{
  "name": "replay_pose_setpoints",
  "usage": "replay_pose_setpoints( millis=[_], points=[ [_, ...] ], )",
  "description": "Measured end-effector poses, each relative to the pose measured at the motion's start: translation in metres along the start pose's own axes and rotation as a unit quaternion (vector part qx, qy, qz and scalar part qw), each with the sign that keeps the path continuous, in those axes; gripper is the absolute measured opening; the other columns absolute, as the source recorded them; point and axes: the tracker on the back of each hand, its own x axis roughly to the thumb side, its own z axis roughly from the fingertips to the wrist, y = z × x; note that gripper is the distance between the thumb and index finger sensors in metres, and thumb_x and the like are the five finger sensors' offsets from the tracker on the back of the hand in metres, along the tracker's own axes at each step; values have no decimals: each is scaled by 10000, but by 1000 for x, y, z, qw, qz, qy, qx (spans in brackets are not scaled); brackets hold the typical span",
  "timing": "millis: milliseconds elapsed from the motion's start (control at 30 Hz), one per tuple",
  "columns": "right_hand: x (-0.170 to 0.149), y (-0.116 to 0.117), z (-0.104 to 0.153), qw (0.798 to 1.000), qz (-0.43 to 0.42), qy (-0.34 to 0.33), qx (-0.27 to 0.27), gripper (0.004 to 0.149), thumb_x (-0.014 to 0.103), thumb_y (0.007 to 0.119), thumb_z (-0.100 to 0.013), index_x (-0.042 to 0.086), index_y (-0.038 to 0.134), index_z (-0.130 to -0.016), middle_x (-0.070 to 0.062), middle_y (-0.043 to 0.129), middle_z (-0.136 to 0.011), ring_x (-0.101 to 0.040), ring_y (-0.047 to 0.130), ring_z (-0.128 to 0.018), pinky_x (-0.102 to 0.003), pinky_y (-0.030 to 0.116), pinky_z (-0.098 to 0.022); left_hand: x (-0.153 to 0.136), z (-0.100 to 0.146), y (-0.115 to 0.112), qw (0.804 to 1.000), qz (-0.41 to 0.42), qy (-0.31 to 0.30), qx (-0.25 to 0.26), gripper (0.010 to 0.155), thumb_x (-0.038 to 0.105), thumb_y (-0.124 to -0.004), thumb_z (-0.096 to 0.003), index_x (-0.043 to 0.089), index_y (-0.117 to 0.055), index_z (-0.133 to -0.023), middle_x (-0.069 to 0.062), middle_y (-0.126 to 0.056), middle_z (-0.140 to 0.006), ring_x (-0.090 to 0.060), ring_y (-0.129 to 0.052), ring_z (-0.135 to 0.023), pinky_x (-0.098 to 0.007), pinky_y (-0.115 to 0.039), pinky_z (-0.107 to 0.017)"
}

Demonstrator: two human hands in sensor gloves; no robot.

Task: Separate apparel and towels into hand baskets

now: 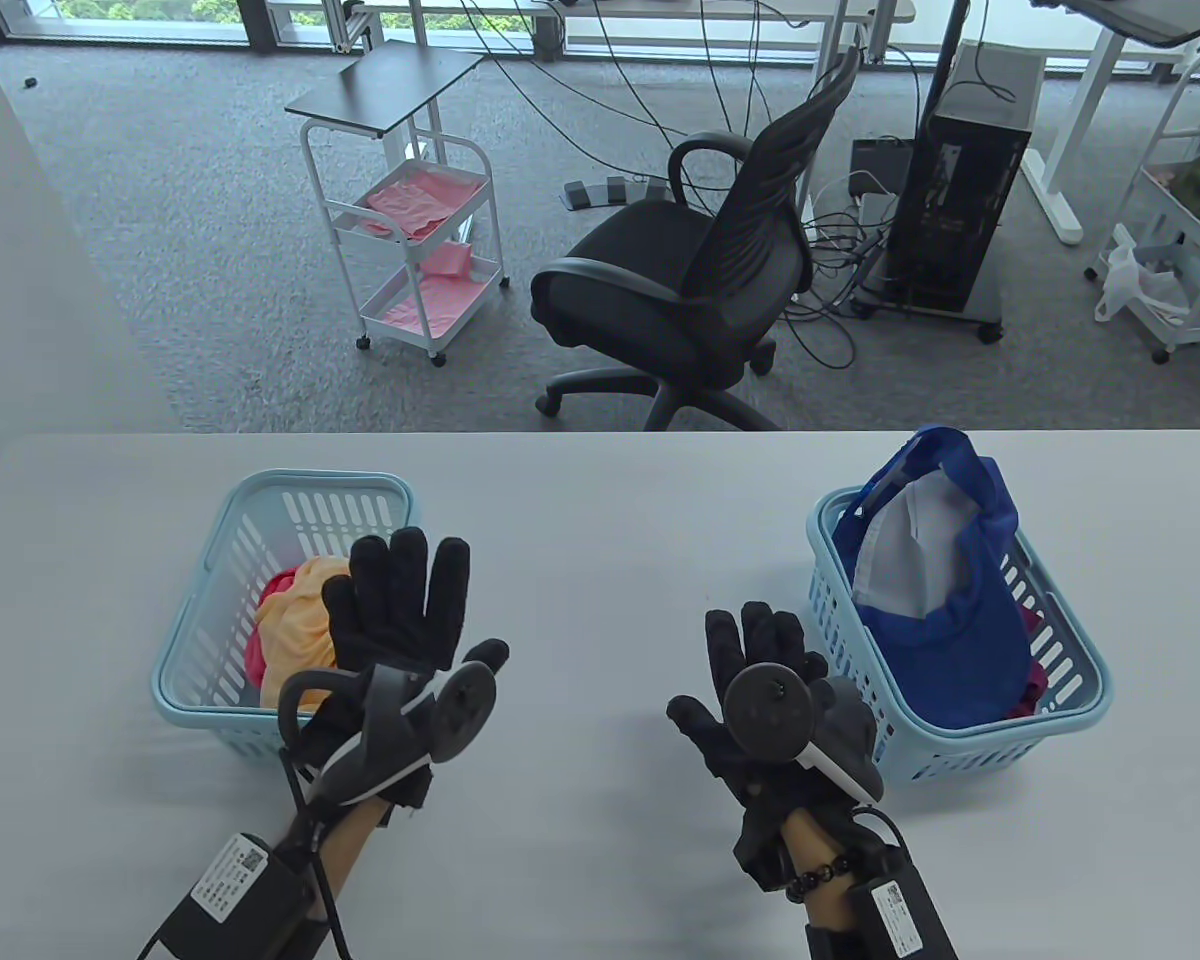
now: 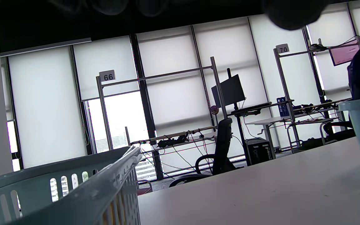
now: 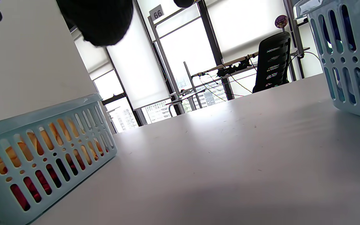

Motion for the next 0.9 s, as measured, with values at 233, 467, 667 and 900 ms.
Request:
replay_pose_setpoints(
  millis=[233,467,667,900],
  points=[
    [1,1,0,1000,7,-3,-18,840,465,727,-549,43,292,-1131,-331,154,-1122,-617,175,-989,-797,275,-669,28,19,-35,1000,18,-23,9,863,615,-610,-560,142,-247,-1183,-272,-349,-1225,-591,-460,-1108,-721,-490,-759],
    [1,0,1,1000,11,0,-26,834,461,727,-549,40,303,-1130,-335,164,-1122,-622,181,-988,-797,278,-670,27,24,-49,999,30,-25,0,862,607,-612,-558,130,-252,-1180,-273,-348,-1221,-591,-451,-1106,-717,-487,-760],
    [2,0,1,1000,13,-1,-24,831,461,727,-549,41,307,-1130,-337,165,-1122,-627,180,-986,-798,278,-669,30,31,-52,999,29,-30,-4,870,610,-611,-556,132,-234,-1178,-281,-328,-1219,-599,-428,-1103,-720,-472,-760],
    [2,4,0,1000,11,-4,-15,827,459,725,-550,36,315,-1130,-341,171,-1120,-629,189,-985,-798,282,-668,32,33,-53,999,36,-37,-8,871,610,-611,-555,130,-237,-1178,-283,-328,-1218,-601,-427,-1101,-719,-474,-759]
  ],
)
